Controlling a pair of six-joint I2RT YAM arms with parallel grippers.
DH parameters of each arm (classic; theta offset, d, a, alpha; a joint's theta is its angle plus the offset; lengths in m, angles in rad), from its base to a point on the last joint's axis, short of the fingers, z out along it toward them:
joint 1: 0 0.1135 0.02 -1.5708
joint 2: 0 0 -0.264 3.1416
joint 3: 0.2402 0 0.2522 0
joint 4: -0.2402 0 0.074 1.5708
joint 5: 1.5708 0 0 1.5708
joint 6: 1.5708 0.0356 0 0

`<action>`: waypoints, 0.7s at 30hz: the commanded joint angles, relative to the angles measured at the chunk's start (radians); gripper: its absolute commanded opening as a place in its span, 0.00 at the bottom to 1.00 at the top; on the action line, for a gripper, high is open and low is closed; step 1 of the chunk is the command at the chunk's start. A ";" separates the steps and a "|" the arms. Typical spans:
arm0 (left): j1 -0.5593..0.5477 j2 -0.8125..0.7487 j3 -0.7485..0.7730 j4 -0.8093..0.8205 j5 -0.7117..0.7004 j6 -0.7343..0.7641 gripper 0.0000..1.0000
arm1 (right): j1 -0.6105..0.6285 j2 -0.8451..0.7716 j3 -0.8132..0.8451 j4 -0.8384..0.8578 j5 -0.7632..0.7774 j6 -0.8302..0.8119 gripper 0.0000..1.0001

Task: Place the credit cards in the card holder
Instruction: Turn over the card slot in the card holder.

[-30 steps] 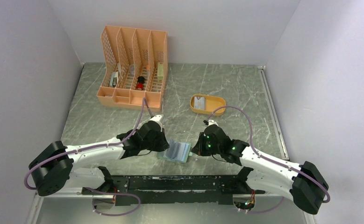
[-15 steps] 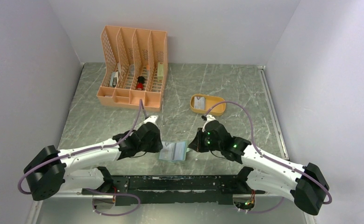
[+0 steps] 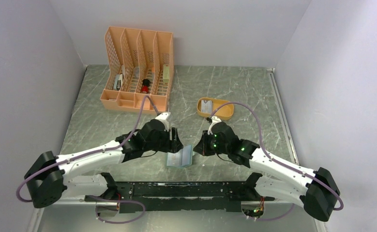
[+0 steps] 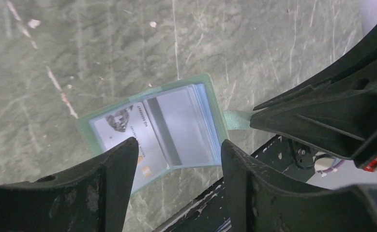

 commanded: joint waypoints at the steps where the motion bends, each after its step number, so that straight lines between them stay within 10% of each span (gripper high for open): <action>1: -0.001 0.098 0.012 0.121 0.149 0.025 0.69 | 0.000 0.003 0.018 0.023 -0.016 -0.021 0.00; 21: -0.026 0.306 0.041 0.179 0.163 0.051 0.71 | 0.000 0.004 0.018 0.036 -0.040 -0.022 0.00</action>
